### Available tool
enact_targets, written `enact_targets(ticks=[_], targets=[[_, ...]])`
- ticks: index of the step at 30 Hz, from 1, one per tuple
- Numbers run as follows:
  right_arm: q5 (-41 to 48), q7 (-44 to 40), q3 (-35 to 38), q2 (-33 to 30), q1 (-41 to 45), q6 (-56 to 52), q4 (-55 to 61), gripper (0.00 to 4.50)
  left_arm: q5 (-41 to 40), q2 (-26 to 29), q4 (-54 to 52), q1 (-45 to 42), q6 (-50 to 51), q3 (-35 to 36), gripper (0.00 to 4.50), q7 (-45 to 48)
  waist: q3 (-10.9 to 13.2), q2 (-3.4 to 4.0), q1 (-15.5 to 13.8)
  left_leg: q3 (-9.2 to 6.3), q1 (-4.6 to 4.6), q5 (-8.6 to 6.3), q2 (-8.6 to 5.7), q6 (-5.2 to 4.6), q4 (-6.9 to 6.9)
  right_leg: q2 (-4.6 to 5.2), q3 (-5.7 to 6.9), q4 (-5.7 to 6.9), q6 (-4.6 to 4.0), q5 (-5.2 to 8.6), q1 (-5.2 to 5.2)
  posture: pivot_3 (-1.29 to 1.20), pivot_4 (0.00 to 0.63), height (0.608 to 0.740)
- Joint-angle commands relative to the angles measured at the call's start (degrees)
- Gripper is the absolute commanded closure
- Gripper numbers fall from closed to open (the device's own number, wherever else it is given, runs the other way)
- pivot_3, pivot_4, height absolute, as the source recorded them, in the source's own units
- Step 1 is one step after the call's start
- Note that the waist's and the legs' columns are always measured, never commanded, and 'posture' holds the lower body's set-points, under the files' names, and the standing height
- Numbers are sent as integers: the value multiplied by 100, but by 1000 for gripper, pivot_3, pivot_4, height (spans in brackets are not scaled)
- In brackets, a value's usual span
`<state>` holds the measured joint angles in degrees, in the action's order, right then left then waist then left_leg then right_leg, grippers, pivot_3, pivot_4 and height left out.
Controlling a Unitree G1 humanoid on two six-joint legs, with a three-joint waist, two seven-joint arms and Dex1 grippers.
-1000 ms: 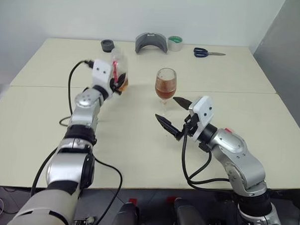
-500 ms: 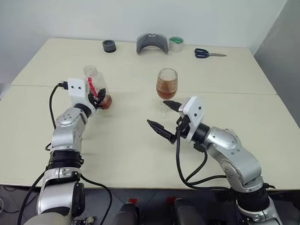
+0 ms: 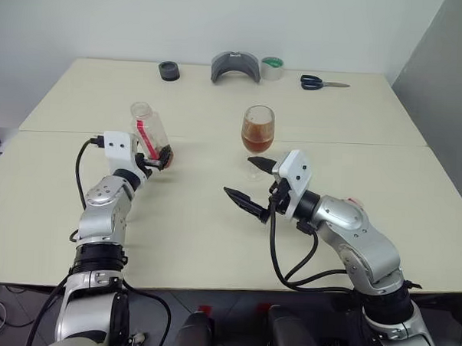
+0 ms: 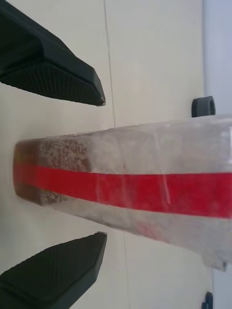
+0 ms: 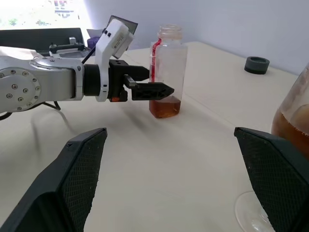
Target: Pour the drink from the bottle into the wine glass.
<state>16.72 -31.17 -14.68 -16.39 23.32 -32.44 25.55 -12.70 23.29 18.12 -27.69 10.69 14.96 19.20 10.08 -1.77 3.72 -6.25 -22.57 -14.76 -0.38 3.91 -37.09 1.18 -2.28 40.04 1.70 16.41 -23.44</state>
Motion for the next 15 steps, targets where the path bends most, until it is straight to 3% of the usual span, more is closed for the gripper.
enact_targets(ticks=[1,6,15], targets=[[-192,180,219,23,-265,522,-117,0,-37,-45,-775,374,7,67,17,-153,-1,-1,-14,0,1,0,1,0,1,1,0,-1,0,0,1,0,150,740],[-560,777,586,225,-794,1246,-550,0,13,-207,-1584,957,286,261,17,-755,-1,-2,-54,1,2,-1,3,-2,1,2,-2,-3,0,0,3,0,150,740],[-851,1322,860,657,-1185,2057,-1217,0,-146,-454,-2577,1829,283,180,17,-732,-2,-3,-64,8,17,-1,2,-2,6,-3,-5,-4,0,0,15,0,150,740]])
